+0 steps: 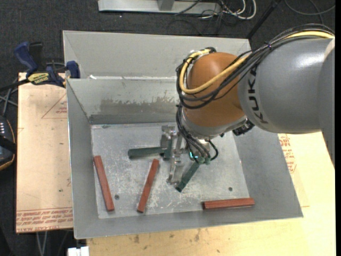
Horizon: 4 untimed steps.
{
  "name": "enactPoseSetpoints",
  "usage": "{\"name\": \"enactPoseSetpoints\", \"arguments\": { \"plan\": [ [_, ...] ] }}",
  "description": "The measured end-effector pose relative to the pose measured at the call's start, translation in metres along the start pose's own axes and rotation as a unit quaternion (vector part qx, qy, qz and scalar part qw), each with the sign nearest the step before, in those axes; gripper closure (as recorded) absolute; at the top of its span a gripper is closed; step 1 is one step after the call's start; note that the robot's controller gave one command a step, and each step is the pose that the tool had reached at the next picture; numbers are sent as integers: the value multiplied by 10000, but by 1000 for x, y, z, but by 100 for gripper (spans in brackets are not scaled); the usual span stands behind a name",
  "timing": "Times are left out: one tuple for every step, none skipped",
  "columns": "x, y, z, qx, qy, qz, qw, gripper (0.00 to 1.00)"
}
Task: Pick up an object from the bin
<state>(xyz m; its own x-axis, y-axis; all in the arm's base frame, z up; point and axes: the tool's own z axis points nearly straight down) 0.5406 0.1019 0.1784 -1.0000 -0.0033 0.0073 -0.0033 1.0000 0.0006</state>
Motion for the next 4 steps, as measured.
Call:
{"name": "enactPoseSetpoints", "arguments": {
  "plan": [
    [-2,0,-4,-4,-39,13,10000,0],
    [-9,5,12,0,-72,-382,9992,0],
    [-58,9,62,-5,-83,-1087,9940,0],
    [3,-18,108,0,-38,-1910,9816,100]
  ]
}}
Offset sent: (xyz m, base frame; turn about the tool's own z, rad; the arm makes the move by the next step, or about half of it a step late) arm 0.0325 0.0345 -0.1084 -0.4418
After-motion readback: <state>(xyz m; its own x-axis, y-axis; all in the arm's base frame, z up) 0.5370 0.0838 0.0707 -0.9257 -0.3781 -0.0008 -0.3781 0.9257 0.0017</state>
